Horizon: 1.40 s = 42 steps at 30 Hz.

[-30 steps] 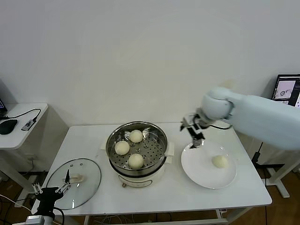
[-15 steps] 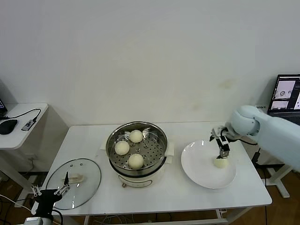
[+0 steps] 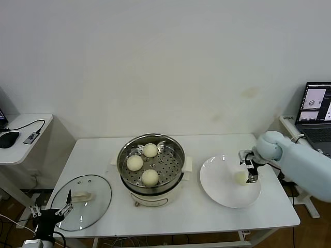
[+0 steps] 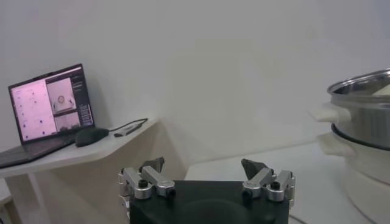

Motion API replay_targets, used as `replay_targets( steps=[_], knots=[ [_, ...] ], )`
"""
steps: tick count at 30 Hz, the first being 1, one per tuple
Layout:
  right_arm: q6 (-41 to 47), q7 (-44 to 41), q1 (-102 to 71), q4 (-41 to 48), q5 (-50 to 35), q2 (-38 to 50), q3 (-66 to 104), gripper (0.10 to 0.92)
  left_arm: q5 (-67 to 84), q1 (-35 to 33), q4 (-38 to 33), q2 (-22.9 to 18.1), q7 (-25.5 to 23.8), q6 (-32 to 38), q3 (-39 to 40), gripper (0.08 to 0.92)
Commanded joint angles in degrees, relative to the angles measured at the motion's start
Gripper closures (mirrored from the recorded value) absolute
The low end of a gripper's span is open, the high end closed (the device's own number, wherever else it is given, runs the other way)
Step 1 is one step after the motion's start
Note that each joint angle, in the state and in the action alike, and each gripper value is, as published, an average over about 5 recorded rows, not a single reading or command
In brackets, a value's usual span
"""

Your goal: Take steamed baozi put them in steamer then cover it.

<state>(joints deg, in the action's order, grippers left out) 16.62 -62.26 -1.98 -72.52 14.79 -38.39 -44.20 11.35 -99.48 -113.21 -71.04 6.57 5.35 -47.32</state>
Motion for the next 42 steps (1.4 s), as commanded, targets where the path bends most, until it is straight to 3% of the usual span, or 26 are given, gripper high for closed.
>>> replay_targets(
  steps=[1, 13, 27, 42],
  knots=[
    [-0.34, 0.21, -3.5, 5.46, 2.48, -3.22, 2.66, 0.203, 0.04, 0.03, 0.08, -0.04, -0.02, -0.03, -0.17, 0.177],
    [-0.02, 0.47, -4.09, 8.85, 4.06, -5.37, 3.4, 0.213, 0.03, 0.09, 0.23, -0.21, -0.02, -0.02, -0.16, 0.177],
    [0.36, 0.08, -4.63, 9.61, 4.71, -6.02, 4.55, 0.402, 0.03, 0.13, 0.29, -0.4, 0.01, 0.0, -0.34, 0.177],
    [4.86, -1.54, 14.93, -4.14, -8.21, -0.13, -8.43, 0.448, 0.24, 0.66, 0.0, 0.02, -0.03, -0.17, -0.25, 0.177]
  ],
)
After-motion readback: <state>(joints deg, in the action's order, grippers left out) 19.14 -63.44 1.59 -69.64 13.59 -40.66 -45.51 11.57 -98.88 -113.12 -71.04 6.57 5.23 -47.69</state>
